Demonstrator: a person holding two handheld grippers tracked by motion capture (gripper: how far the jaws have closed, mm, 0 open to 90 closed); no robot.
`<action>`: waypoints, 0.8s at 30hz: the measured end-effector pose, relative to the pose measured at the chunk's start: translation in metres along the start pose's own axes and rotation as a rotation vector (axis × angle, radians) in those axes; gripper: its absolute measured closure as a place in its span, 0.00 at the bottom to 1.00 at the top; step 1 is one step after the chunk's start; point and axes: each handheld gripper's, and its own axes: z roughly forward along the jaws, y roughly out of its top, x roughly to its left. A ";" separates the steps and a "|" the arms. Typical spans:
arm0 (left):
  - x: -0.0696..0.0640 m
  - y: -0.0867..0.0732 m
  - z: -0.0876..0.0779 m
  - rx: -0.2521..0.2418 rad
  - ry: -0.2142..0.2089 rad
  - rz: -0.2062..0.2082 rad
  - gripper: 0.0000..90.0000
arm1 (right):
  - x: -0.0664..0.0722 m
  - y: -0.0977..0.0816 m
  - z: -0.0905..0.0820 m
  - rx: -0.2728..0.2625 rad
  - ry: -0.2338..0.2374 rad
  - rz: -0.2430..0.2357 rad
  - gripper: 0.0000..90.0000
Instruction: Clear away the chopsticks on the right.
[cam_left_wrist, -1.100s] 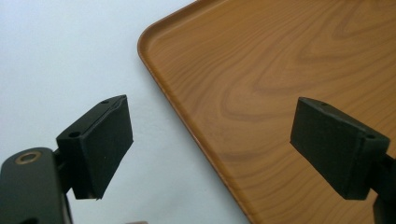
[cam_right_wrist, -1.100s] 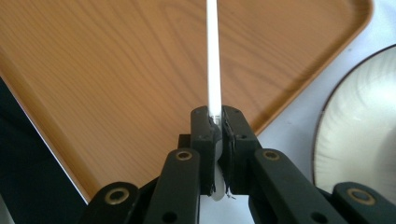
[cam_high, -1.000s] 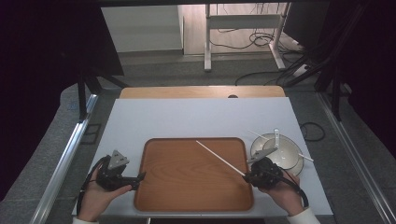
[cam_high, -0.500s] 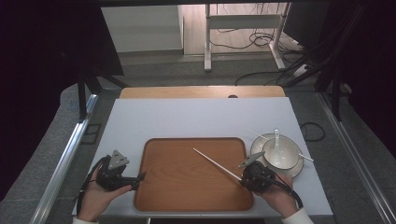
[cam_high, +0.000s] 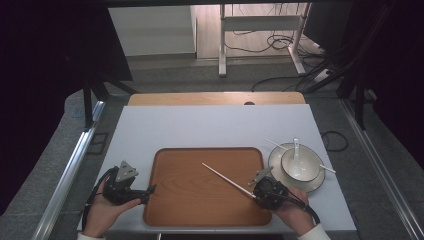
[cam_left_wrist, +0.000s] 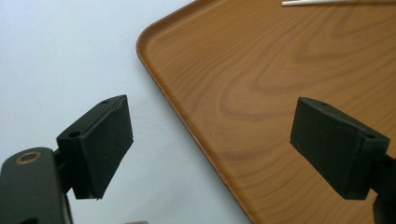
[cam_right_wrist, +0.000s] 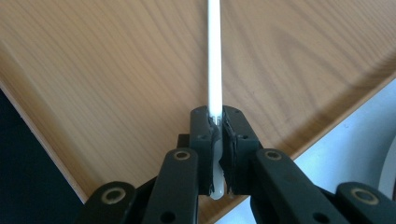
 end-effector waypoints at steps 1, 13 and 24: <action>0.000 0.000 0.000 0.001 0.000 -0.002 0.14 | 0.000 0.000 0.000 0.002 -0.002 -0.003 0.92; 0.000 0.000 0.000 0.004 -0.001 0.005 0.14 | 0.002 0.000 0.004 0.023 0.000 -0.013 0.92; 0.001 -0.001 0.000 0.006 0.002 0.003 0.14 | 0.003 0.000 0.004 0.021 0.005 -0.030 0.84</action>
